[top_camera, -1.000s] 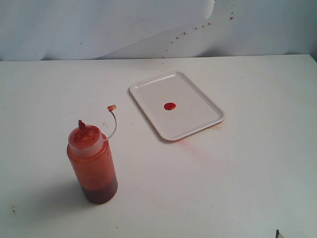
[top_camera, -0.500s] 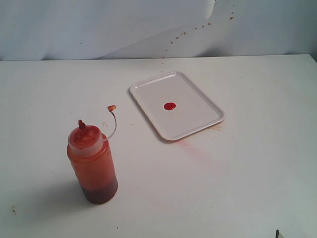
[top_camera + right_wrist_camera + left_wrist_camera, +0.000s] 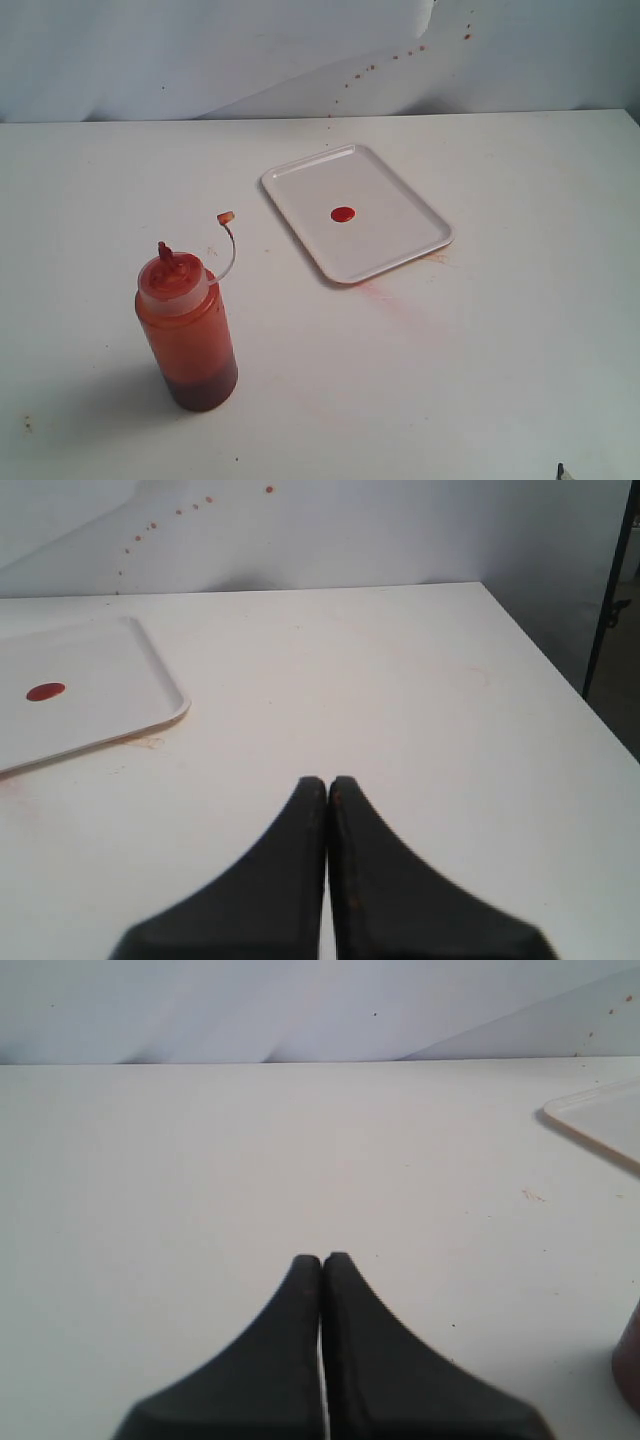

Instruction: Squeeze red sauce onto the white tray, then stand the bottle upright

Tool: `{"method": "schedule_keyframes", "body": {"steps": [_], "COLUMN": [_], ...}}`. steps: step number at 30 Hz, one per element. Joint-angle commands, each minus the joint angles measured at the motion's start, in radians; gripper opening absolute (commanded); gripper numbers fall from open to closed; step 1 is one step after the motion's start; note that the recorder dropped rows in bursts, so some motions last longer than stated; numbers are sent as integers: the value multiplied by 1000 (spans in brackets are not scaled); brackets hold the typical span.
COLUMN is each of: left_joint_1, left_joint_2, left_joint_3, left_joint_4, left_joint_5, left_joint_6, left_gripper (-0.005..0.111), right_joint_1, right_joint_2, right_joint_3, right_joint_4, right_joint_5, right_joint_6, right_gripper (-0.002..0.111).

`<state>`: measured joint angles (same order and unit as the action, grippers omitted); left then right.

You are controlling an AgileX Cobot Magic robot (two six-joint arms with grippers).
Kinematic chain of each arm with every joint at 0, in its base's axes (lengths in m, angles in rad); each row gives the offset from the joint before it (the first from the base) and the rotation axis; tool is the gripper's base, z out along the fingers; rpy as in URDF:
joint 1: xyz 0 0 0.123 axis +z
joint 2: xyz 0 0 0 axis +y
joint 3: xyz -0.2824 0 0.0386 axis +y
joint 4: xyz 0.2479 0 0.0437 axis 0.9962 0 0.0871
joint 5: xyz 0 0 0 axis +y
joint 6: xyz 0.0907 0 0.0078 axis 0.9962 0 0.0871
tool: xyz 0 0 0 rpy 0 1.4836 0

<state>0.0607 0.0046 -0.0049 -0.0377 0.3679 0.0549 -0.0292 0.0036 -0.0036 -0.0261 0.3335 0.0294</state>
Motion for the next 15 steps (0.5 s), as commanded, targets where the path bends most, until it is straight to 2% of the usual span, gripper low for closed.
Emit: {"method": "schedule_keyframes", "body": {"steps": [1, 4, 15], "left_joint_1": [-51, -77, -77], "left_joint_2": [-5, -5, -5], "left_joint_3": [5, 5, 5], "left_joint_4": [-4, -4, -4], "left_joint_5": [-10, -10, -10], "left_joint_6": [5, 5, 5], "left_gripper": [0, 0, 0], "right_joint_1": [-7, -7, -7], "right_joint_2": [-4, -4, -4], "right_joint_3": [4, 4, 4], "right_joint_4": [-5, -5, -5], "right_joint_5": [0, 0, 0], "right_joint_6": [3, 3, 3], "right_gripper": [0, 0, 0]}}
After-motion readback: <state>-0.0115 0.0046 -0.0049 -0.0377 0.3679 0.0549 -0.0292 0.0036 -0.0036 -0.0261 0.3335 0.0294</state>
